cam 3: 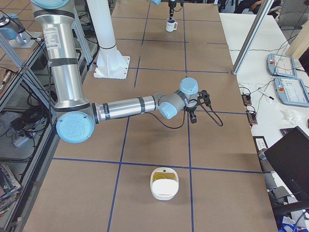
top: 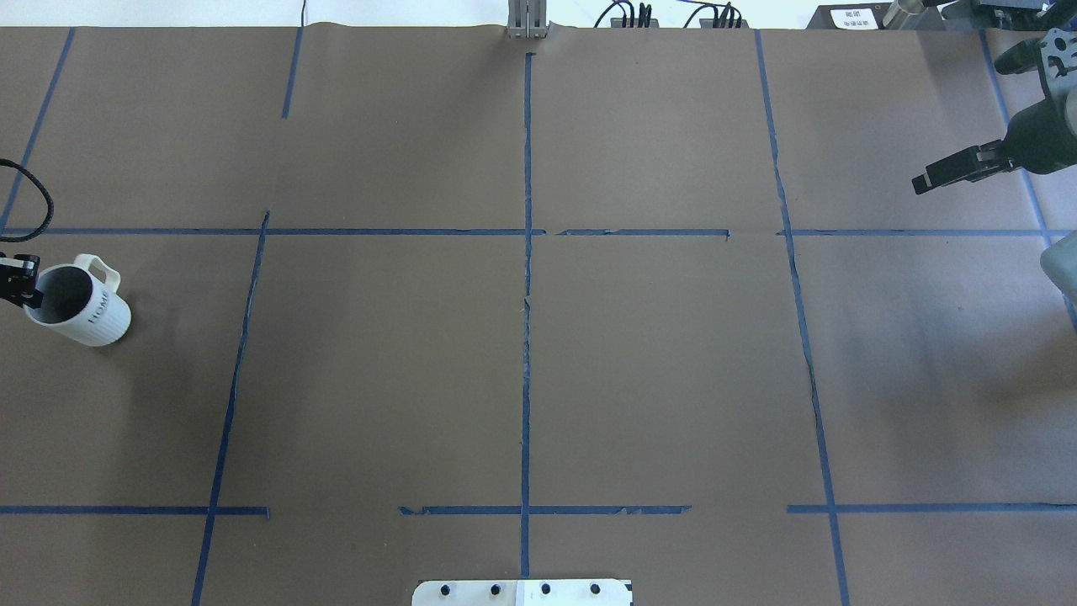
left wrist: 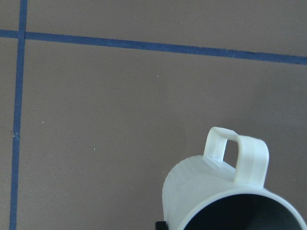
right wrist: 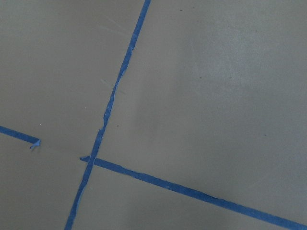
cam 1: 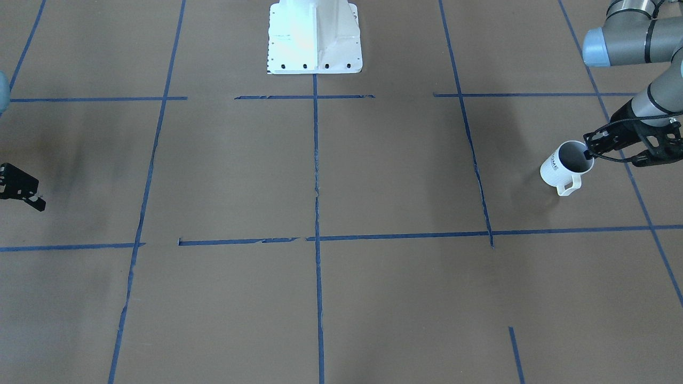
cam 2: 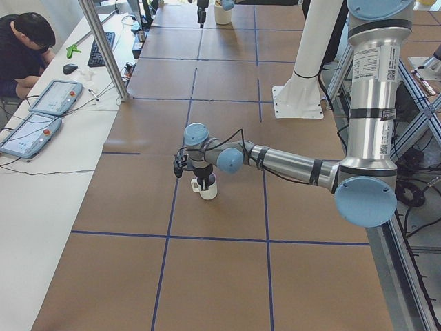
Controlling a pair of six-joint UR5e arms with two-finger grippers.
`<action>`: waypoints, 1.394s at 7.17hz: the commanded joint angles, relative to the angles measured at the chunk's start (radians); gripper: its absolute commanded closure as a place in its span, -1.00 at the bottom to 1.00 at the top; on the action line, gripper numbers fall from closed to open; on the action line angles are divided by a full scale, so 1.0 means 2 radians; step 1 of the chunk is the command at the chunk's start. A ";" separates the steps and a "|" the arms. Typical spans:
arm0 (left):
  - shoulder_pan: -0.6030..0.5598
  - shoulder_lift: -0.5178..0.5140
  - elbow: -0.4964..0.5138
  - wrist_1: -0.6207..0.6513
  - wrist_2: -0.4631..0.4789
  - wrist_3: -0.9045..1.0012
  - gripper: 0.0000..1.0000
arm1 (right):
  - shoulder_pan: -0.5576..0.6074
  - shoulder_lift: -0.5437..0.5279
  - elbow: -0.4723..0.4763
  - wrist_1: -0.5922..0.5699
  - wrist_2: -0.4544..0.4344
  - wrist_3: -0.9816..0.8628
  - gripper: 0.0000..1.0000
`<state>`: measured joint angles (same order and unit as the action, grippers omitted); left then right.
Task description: Left arm hands cup to right arm to dump lemon
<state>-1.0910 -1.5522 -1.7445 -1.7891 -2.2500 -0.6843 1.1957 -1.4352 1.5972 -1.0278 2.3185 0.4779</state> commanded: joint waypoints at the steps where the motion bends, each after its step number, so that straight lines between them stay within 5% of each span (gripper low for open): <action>1: -0.001 -0.018 -0.004 0.007 0.001 0.003 -0.05 | 0.003 -0.002 0.004 0.000 -0.002 0.000 -1.00; 2: -0.004 -0.019 -0.010 0.007 0.003 0.008 -0.99 | 0.007 -0.006 0.004 -0.005 -0.001 -0.001 -1.00; 4: -0.046 -0.018 -0.011 0.033 0.002 0.116 -1.00 | 0.021 -0.034 0.004 -0.015 0.001 -0.053 -1.00; 7: -0.143 -0.012 -0.017 0.157 0.001 0.335 -1.00 | 0.097 -0.092 0.008 -0.071 0.017 -0.208 -1.00; 10: -0.221 0.028 -0.017 0.200 -0.028 0.403 -1.00 | 0.185 -0.098 0.101 -0.333 0.017 -0.356 -1.00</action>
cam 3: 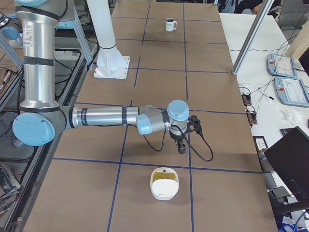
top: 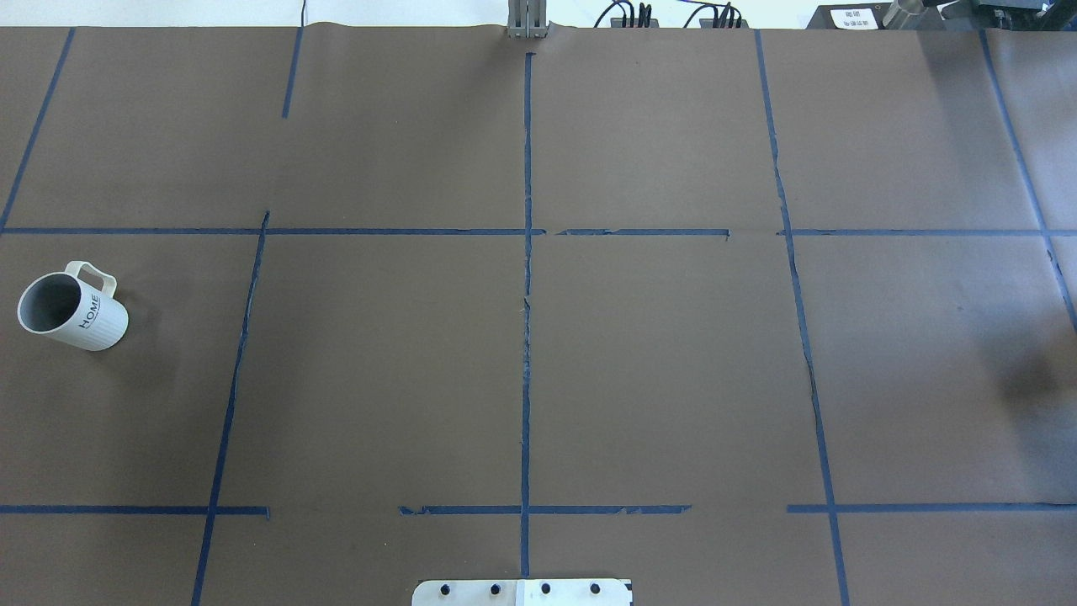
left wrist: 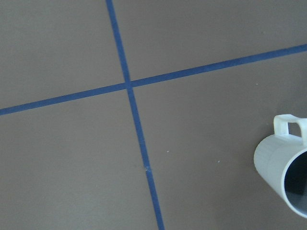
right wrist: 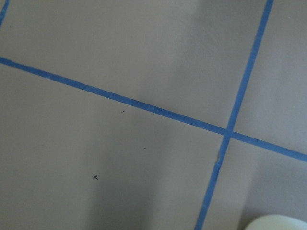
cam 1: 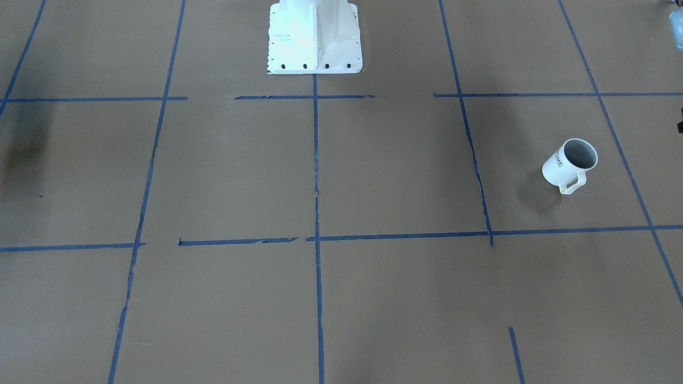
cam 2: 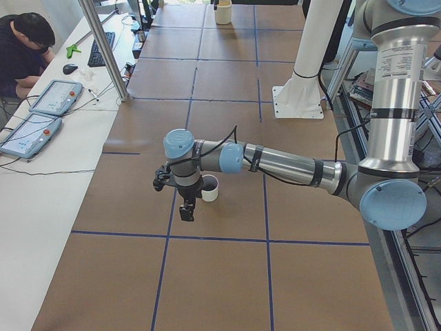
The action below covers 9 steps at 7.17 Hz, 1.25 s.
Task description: Left arm hands cup to right arm to dump lemon
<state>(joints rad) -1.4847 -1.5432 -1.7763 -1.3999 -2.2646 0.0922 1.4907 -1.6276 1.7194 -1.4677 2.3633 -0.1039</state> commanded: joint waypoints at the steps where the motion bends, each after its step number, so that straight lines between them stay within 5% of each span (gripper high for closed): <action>1: -0.025 0.025 0.002 0.000 -0.033 0.011 -1.00 | 0.039 -0.011 0.042 -0.129 -0.010 -0.070 -1.00; 9: -0.025 0.033 0.009 0.005 -0.027 0.008 -1.00 | 0.035 -0.026 0.037 -0.124 -0.004 -0.035 -1.00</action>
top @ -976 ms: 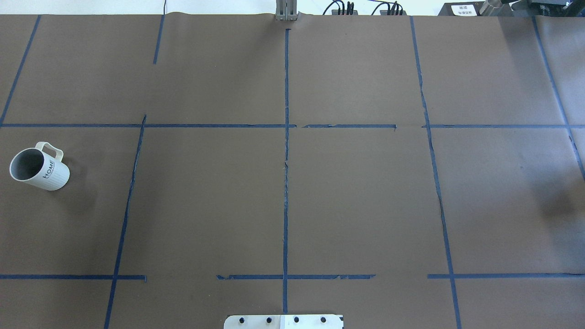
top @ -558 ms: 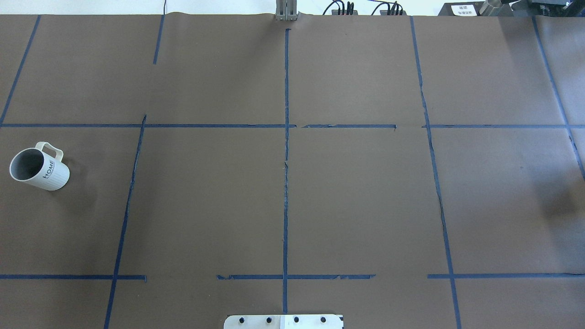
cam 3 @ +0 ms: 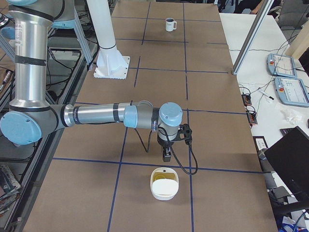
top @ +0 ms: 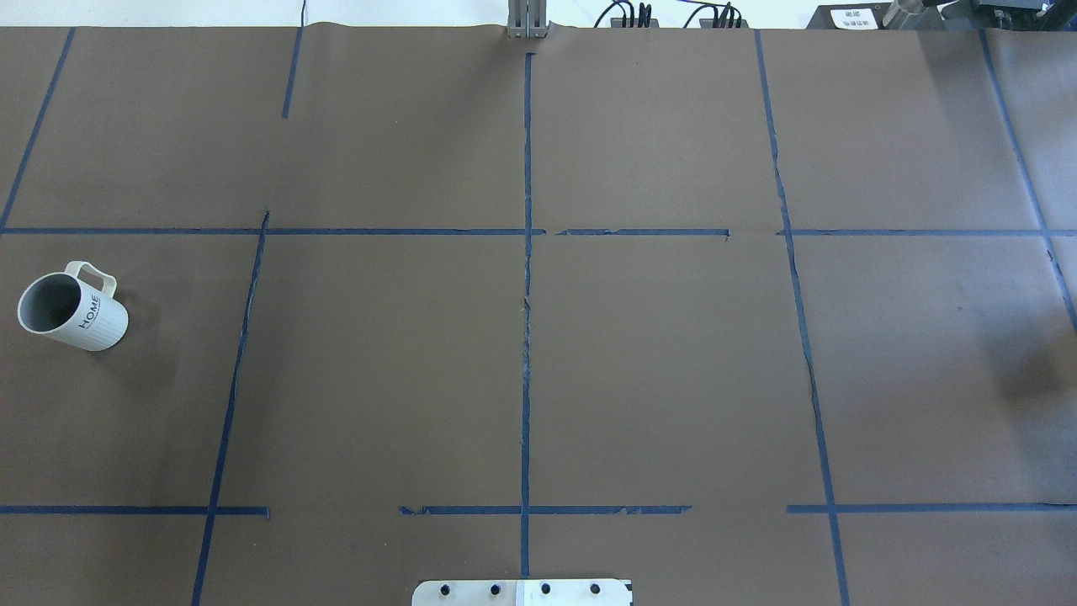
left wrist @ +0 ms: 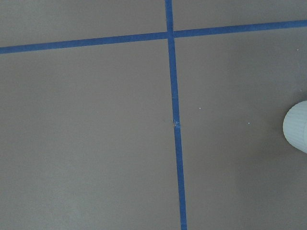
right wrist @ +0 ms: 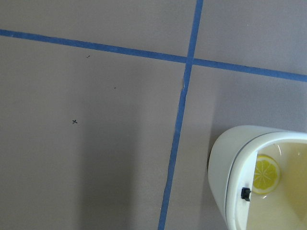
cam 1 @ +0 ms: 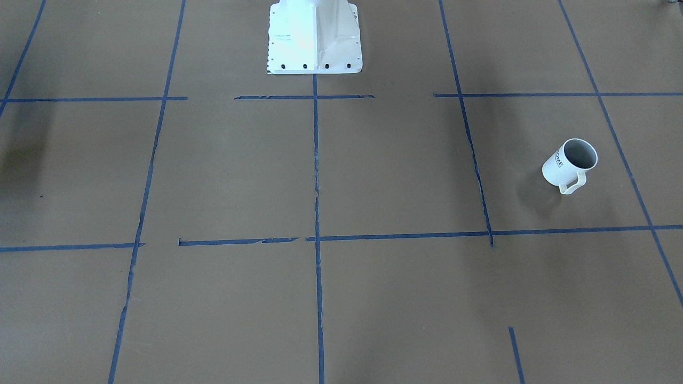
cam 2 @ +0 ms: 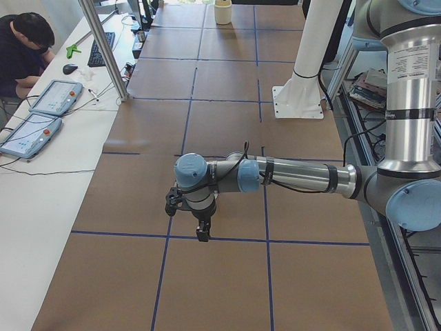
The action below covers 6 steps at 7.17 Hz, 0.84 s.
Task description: Left arm hands cup to right arm to dump lemon
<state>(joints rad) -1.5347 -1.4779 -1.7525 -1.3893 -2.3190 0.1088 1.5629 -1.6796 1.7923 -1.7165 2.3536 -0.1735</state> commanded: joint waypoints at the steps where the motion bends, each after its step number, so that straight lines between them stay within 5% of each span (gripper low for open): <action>1: 0.001 0.008 -0.002 -0.001 0.001 0.001 -1.00 | -0.001 0.000 0.000 0.000 0.001 0.001 -1.00; 6: 0.002 0.007 -0.007 -0.004 0.001 0.001 -1.00 | -0.001 -0.006 -0.001 0.001 0.001 0.000 -1.00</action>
